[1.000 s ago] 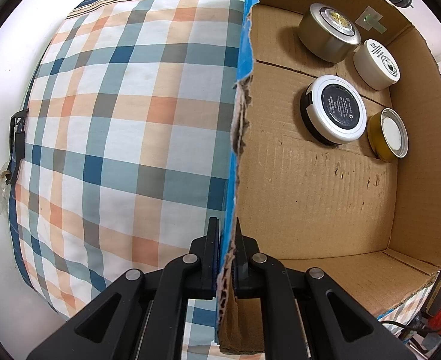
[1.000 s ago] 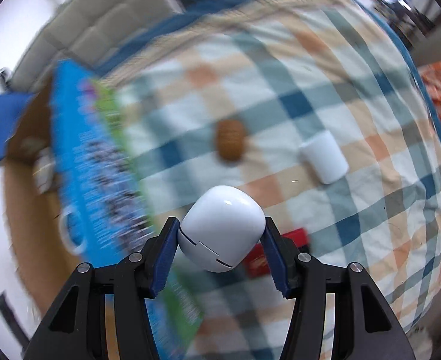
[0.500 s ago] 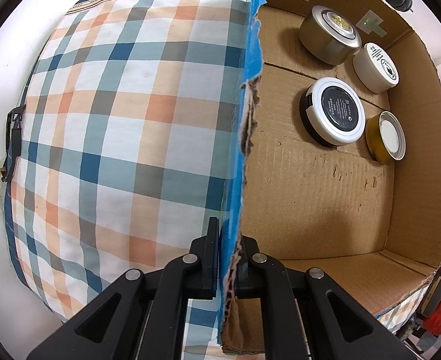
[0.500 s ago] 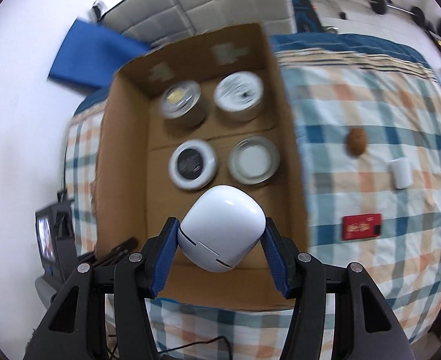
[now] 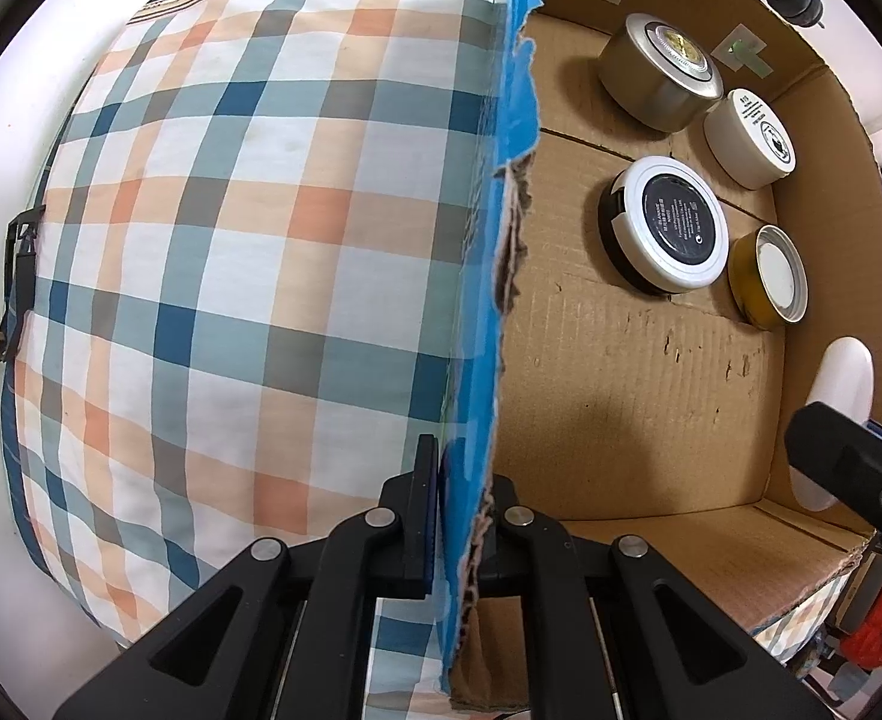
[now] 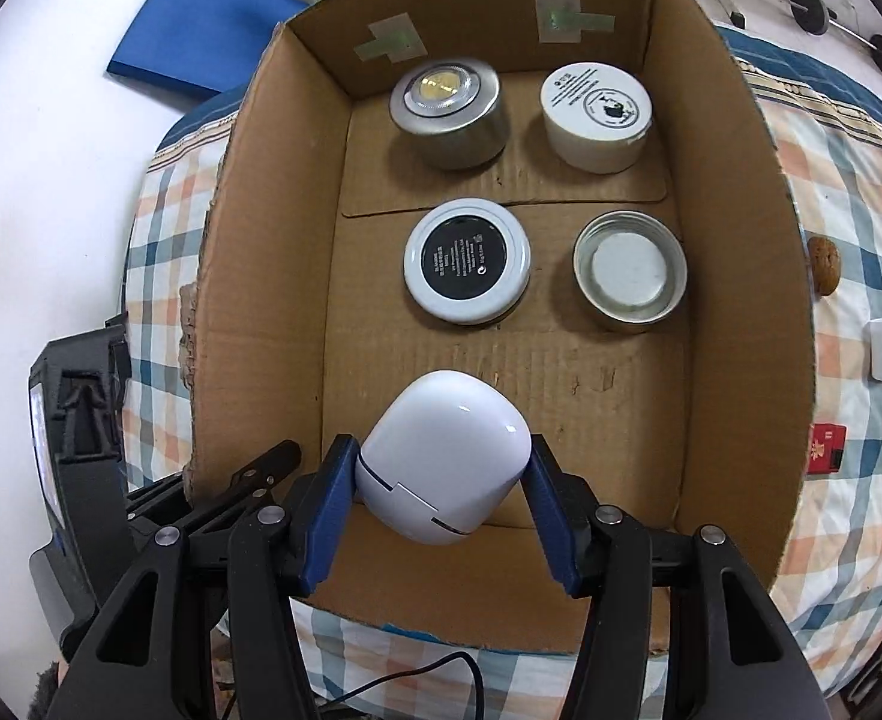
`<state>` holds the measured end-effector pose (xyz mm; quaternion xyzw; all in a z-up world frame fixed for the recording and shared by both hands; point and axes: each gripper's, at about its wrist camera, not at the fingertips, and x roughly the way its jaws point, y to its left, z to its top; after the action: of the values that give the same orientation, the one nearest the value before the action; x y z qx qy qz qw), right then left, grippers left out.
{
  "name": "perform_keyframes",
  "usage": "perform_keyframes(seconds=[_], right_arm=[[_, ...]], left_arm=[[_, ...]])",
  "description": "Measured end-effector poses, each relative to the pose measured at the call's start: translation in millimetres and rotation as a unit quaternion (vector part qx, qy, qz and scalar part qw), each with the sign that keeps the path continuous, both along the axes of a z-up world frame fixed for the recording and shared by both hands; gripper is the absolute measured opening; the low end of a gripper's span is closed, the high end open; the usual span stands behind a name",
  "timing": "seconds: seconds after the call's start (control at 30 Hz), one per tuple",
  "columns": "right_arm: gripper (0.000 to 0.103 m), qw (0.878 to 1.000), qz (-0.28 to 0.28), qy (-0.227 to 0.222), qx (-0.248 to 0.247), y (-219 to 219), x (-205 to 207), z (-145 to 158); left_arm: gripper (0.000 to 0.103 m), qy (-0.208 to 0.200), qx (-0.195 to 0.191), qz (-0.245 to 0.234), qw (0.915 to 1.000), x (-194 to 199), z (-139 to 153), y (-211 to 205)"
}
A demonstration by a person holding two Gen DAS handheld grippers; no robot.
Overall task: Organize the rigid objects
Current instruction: 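Carry the white earbud case into the box and release it, then move the right gripper to the red card box and grasp it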
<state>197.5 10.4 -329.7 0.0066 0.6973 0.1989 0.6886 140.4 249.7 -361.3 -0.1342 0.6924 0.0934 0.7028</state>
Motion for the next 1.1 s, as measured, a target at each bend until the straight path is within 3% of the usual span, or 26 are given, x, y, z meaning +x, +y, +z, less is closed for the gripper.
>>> perform_keyframes(seconds=[0.47,0.5,0.57,0.67,0.77,1.1], right_arm=[[0.060,1.000,0.009,0.030,-0.007,16,5,-24],[0.062,0.999,0.008,0.031,-0.007,16,5,-25],[0.083,0.999,0.008,0.027,-0.015,16,5,-24],[0.098,0.999,-0.001,0.028,-0.017,12,6,-23],[0.103,0.999,-0.014,0.029,-0.017,7,8,-18],[0.103,0.998,-0.056,0.014,-0.024,-22,14,3]], left_arm=[[0.004,0.002,-0.002,-0.001,1.0000,1,-2,0],[0.004,0.002,-0.001,-0.002,1.0000,2,-1,0],[0.004,0.002,-0.002,-0.001,1.0000,2,-1,0],[0.004,0.002,-0.002,-0.002,1.0000,3,-1,0],[0.004,0.002,-0.001,-0.004,1.0000,3,0,-1],[0.004,0.003,0.001,-0.007,1.0000,4,-1,-1]])
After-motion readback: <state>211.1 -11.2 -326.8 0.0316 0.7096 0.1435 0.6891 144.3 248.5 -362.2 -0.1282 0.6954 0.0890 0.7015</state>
